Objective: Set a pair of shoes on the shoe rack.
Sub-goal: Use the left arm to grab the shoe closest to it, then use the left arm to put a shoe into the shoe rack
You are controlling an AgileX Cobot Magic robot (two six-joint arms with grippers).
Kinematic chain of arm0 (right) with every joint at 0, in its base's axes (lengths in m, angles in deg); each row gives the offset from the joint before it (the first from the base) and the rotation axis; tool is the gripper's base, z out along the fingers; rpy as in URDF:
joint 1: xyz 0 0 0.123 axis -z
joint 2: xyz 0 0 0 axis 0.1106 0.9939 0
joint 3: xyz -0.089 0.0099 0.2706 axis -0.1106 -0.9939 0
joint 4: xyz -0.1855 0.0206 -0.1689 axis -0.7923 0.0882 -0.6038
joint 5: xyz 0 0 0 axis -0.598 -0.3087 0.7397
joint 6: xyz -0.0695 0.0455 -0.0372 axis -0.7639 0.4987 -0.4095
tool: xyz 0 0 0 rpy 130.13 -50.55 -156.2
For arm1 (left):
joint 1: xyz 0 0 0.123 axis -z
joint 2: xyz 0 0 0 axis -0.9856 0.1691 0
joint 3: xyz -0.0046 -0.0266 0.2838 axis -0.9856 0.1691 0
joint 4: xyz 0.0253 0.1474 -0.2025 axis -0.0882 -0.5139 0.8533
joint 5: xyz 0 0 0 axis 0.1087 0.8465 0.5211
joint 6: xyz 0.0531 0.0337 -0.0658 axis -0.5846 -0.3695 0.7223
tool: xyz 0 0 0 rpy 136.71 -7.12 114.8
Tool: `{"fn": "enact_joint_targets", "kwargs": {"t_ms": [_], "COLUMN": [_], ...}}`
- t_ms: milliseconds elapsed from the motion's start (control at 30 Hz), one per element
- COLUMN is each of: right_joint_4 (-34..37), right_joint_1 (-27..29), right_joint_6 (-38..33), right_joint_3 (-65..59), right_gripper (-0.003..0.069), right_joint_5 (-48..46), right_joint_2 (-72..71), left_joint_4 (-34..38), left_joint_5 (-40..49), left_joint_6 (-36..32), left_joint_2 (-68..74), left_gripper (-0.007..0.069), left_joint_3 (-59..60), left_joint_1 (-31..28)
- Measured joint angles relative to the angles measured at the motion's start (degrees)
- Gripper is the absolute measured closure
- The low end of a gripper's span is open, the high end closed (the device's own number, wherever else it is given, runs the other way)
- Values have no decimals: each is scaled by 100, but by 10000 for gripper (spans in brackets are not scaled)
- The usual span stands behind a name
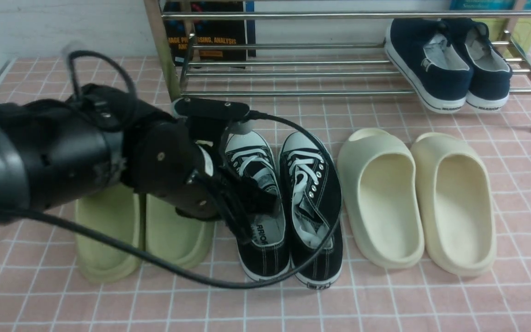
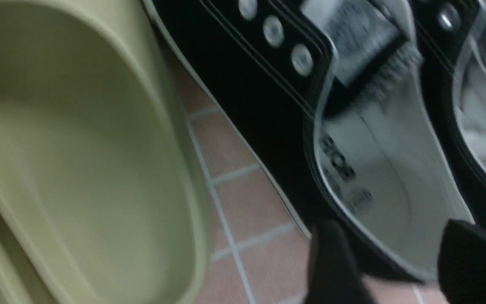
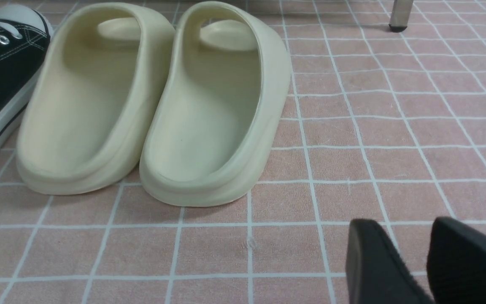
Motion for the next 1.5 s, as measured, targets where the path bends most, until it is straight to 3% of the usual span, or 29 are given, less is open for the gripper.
{"fn": "enact_joint_targets", "kwargs": {"t_ms": [133, 233, 467, 567, 833, 1033, 1500], "right_joint_4": [0, 5, 5, 5, 0, 0, 0], "right_joint_1": [0, 0, 0, 0, 0, 0, 0], "right_joint_6": [0, 0, 0, 0, 0, 0, 0], "right_joint_3": [0, 0, 0, 0, 0, 0, 0], "right_gripper": [436, 432, 422, 421, 420, 420, 420], "right_joint_5": [0, 0, 0, 0, 0, 0, 0], "right_joint_2": [0, 0, 0, 0, 0, 0, 0], "left_joint_4": [-341, -399, -784, -1035, -1489, -2057, -2364], "left_joint_5": [-90, -229, -611, -606, 146, 87, -105], "left_joint_6": [430, 513, 1092, 1420, 1666, 1789, 2472], "left_joint_2": [477, 770, 1173, 1165, 282, 137, 1864], "left_gripper": [109, 142, 553, 604, 615, 615, 614], "left_joint_3": [-196, -217, -224, -224, -740, -1391, -3260], "left_joint_1": [0, 0, 0, 0, -5, -5, -885]}}
